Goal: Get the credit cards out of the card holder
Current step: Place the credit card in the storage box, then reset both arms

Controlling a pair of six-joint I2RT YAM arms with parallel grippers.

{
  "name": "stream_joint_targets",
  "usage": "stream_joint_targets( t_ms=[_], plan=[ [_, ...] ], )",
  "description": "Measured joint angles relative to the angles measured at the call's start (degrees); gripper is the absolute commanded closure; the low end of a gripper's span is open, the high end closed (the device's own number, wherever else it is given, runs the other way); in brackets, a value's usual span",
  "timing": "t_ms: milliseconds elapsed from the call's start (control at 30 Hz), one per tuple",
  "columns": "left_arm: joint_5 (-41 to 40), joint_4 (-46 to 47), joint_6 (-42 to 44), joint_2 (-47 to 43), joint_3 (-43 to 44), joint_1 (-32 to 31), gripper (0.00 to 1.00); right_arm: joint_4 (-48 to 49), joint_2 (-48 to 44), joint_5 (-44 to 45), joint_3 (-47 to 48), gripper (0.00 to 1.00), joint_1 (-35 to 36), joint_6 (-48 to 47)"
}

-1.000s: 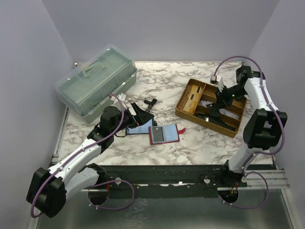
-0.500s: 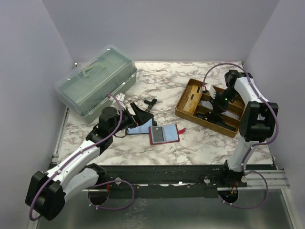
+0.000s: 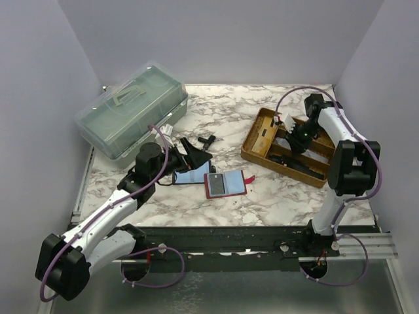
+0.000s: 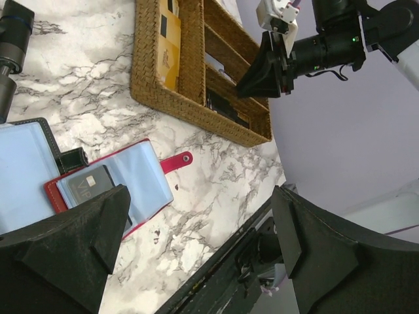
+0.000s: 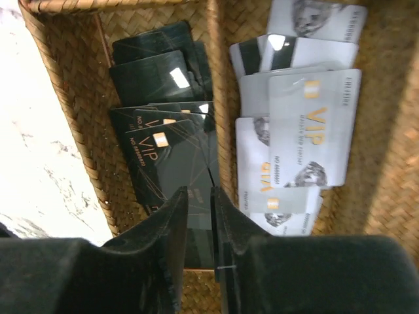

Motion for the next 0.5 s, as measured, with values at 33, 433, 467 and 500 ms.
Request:
stream_joint_targets(
  t_ms=[33, 433, 467, 500],
  plan=[
    [0.0, -0.1, 0.2, 0.1, 0.5, 0.0, 0.03, 0.3, -0.5, 0.2, 0.2, 0.71, 0.0, 1.3],
    [2.2, -1.3, 1.1, 7.1, 11.5, 2.8, 0.01, 4.4, -13.1, -10.3, 0.4, 0.42, -1.9, 17.9],
    [2.6, -1.3, 1.0, 8.1, 12.8, 3.4, 0.01, 4.9, -14.3, -12.2, 0.4, 0.36, -2.2, 19.5],
    [3.0, -1.3, 0.9, 9.0, 14.0, 4.2, 0.01, 5.4, -15.6, -13.8, 0.4, 0.29, -2.6, 21.3]
  ],
)
